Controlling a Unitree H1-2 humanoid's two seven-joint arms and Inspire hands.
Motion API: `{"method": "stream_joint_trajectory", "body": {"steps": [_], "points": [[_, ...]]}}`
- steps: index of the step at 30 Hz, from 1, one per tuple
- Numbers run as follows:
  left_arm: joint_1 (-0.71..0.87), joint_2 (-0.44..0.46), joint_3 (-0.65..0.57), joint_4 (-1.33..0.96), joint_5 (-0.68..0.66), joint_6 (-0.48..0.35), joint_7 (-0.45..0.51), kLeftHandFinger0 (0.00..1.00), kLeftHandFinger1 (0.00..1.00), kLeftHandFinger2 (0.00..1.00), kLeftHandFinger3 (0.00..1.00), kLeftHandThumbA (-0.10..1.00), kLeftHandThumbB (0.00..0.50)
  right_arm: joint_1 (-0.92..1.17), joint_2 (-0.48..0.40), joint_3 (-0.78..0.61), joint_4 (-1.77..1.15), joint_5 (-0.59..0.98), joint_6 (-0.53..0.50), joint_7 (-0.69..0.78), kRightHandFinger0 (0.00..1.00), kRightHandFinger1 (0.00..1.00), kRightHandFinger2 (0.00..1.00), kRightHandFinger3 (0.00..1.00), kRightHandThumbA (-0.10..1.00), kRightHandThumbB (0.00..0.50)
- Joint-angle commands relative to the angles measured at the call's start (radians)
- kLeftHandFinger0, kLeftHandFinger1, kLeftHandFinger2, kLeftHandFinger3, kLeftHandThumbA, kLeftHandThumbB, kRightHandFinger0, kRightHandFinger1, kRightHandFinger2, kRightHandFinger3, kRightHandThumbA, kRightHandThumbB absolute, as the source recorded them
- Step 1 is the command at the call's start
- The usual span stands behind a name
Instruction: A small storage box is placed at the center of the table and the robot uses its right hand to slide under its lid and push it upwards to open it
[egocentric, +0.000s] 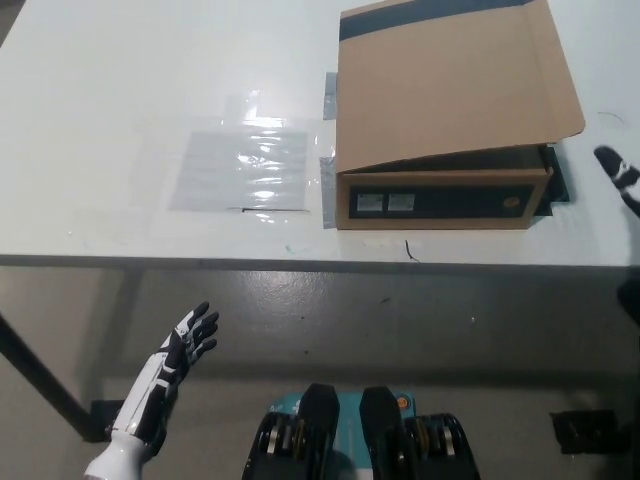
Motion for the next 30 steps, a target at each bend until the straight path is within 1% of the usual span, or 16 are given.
{"method": "stream_joint_trajectory", "body": {"steps": [1, 2, 5, 6, 8, 10, 13, 22, 24, 30], "points": [[-0.014, 0.004, 0.001, -0.016, -0.019, -0.028, -0.016, 1.0, 1.0, 1.0, 1.0, 1.0, 0.358, -0.079, -0.017, -0.02, 0.042, 0.07, -0.002, 0.017, 1.0, 1.0, 1.0, 1.0, 1.0, 0.252], [-0.014, 0.004, 0.0, -0.016, -0.014, -0.03, -0.013, 1.0, 1.0, 1.0, 1.0, 1.0, 0.351, -0.095, -0.016, -0.024, 0.068, 0.08, -0.003, 0.02, 1.0, 1.0, 1.0, 1.0, 1.0, 0.27], [-0.016, -0.001, 0.0, -0.012, -0.018, -0.032, -0.013, 1.0, 1.0, 1.0, 1.0, 1.0, 0.355, -0.123, -0.021, -0.03, 0.118, 0.086, -0.006, 0.029, 1.0, 1.0, 1.0, 1.0, 1.0, 0.268], [-0.017, 0.0, 0.0, -0.012, -0.017, -0.032, -0.014, 1.0, 1.0, 1.0, 1.0, 1.0, 0.364, -0.132, -0.021, -0.031, 0.135, 0.082, -0.007, 0.026, 1.0, 1.0, 1.0, 1.0, 1.0, 0.276], [-0.017, 0.0, -0.001, -0.009, -0.01, -0.039, -0.012, 1.0, 1.0, 1.0, 1.0, 1.0, 0.364, -0.147, -0.02, -0.037, 0.164, 0.088, -0.005, 0.025, 1.0, 1.0, 1.0, 1.0, 1.0, 0.279], [-0.015, -0.001, -0.001, -0.012, -0.01, -0.037, -0.011, 1.0, 1.0, 1.0, 1.0, 1.0, 0.357, -0.162, -0.015, -0.047, 0.193, 0.107, 0.007, 0.02, 1.0, 1.0, 1.0, 1.0, 1.0, 0.293], [-0.015, 0.001, -0.002, -0.009, -0.009, -0.041, -0.014, 1.0, 1.0, 1.0, 1.0, 1.0, 0.355, -0.174, -0.012, -0.054, 0.223, 0.117, 0.008, 0.022, 1.0, 1.0, 1.0, 1.0, 1.0, 0.284], [-0.015, -0.002, 0.003, -0.008, -0.014, -0.035, -0.014, 1.0, 1.0, 1.0, 1.0, 1.0, 0.362, -0.212, -0.003, -0.086, 0.318, 0.181, 0.018, 0.041, 1.0, 1.0, 1.0, 1.0, 1.0, 0.286], [-0.013, -0.001, 0.002, -0.01, -0.013, -0.037, -0.016, 1.0, 1.0, 1.0, 1.0, 1.0, 0.348, -0.216, 0.004, -0.093, 0.321, 0.2, 0.027, 0.042, 1.0, 1.0, 1.0, 1.0, 1.0, 0.275], [-0.014, -0.001, 0.003, -0.005, -0.016, -0.04, -0.017, 1.0, 1.0, 1.0, 1.0, 1.0, 0.344, -0.219, 0.015, -0.097, 0.335, 0.217, 0.035, 0.049, 1.0, 1.0, 1.0, 1.0, 1.0, 0.285]]}}
